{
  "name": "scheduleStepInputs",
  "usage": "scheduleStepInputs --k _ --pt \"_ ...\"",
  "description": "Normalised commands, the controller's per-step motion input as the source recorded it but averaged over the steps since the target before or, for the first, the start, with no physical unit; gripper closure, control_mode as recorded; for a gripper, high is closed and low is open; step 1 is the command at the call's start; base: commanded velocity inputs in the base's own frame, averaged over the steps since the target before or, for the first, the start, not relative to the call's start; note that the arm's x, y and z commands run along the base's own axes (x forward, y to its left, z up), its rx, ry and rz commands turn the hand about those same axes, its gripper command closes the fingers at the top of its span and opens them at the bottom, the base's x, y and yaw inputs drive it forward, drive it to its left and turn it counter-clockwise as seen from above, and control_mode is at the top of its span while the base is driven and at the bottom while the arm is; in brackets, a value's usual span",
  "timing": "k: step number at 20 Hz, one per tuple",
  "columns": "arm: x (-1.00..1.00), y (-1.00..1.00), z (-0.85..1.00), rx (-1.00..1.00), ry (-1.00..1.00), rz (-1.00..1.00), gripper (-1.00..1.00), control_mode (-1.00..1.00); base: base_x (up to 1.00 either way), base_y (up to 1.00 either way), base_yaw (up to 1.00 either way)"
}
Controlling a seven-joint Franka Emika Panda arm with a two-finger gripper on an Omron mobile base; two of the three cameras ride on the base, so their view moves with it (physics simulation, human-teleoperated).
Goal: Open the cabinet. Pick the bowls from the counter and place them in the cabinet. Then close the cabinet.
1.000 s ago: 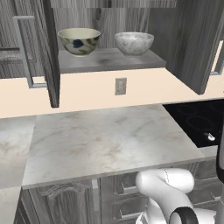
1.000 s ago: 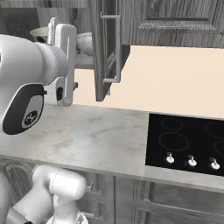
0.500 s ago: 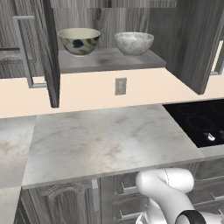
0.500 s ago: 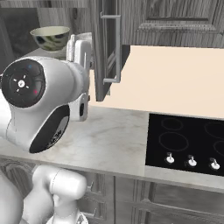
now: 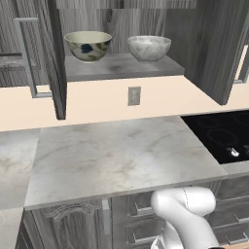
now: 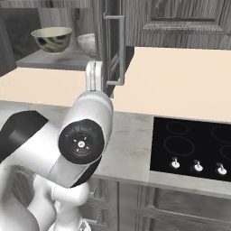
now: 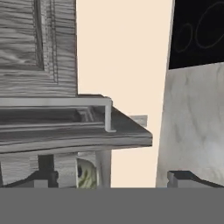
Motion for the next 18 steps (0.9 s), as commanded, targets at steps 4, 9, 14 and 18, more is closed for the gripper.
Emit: scheduleStepInputs --k 4,9,14,18 --pt "0.14 -0.20 -0.12 0.04 -0.08 0.15 -1.00 -1.00 0.00 0.00 0.00" --pt "0.23 -0.10 -0.14 0.04 0.00 0.14 -1.00 -1.00 0.00 0.00 0.00" --pt "0.18 -0.19 -0.12 0.04 0.00 0.14 -1.00 -1.00 0.00 0.00 0.00" --pt "0.22 -0.16 -0.02 0.04 -0.01 0.13 -1.00 -1.00 0.00 0.00 0.00"
